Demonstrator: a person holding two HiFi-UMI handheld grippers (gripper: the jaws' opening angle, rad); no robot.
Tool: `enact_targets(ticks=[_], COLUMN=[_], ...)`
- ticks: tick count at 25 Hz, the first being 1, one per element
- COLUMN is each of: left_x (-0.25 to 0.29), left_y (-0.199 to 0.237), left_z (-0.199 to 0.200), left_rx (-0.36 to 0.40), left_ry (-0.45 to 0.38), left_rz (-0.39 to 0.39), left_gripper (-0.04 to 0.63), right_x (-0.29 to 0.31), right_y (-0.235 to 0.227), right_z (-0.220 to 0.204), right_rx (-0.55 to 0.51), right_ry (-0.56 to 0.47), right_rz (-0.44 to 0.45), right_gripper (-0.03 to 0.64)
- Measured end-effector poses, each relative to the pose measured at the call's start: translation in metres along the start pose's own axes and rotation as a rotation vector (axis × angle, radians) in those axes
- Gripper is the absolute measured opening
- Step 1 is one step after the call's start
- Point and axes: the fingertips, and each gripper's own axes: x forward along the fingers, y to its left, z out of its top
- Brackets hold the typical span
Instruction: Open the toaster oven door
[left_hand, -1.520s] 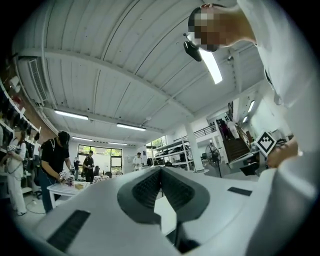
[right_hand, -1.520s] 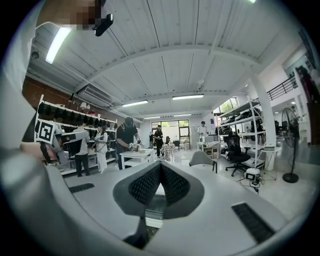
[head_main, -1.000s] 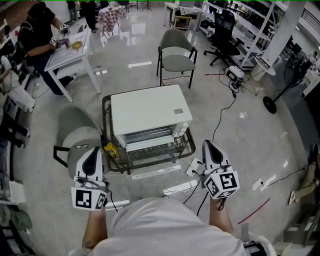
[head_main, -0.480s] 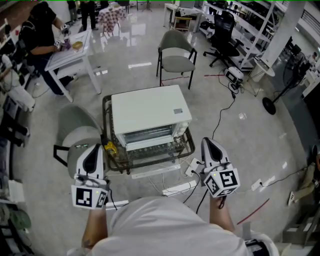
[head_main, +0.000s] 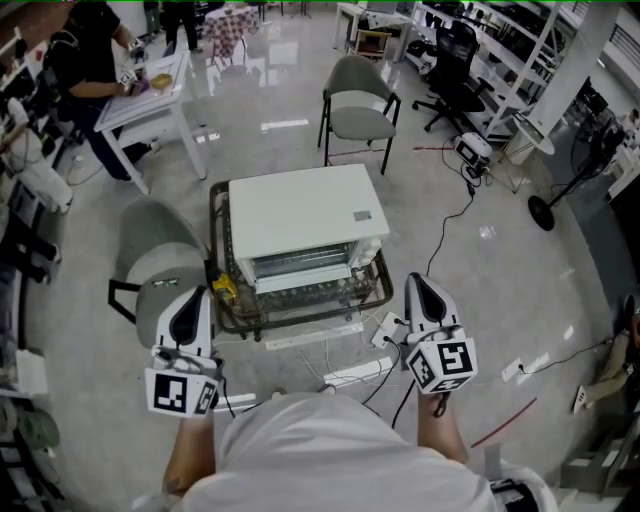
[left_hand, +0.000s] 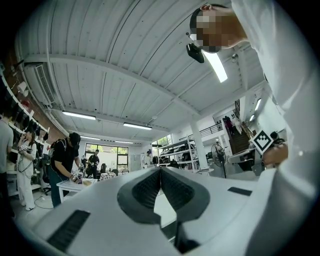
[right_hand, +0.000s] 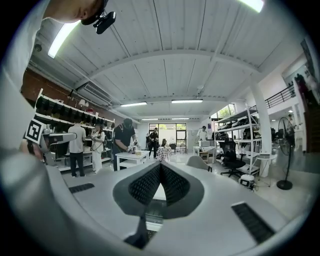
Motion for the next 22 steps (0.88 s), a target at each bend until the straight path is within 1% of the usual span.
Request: enact_targets(ticks=[4, 11, 15, 22], left_x=[-0.005, -0.002, -0.006, -0.007], left_y=[0.002, -0.007, -0.007, -0.005], left_z=[-0.004, -0.006, -0.01, -0.01], left_rx=[-0.015, -0.026, -0.041, -0.042], left_ry=[0.013, 0.003, 0.012, 0.021], left_rz=[0.005, -0.019, -0.013, -0.008], left_gripper=[0.018, 0.018, 0.018, 0.018], right_x=[-0.005, -0.013, -0.015, -0.013], right_y=[0.002, -0.003, -0.001, 0.0], right_z=[0.003, 0.002, 0.002, 0.004], right_rx=[-0.011, -0.025, -0.034, -0.04], right_ry=[-0.003, 0.009, 0.008, 0.012], right_rz=[-0.01, -0.034, -0.033, -0.033], right_gripper=[0.021, 0.021, 0.021, 0.021])
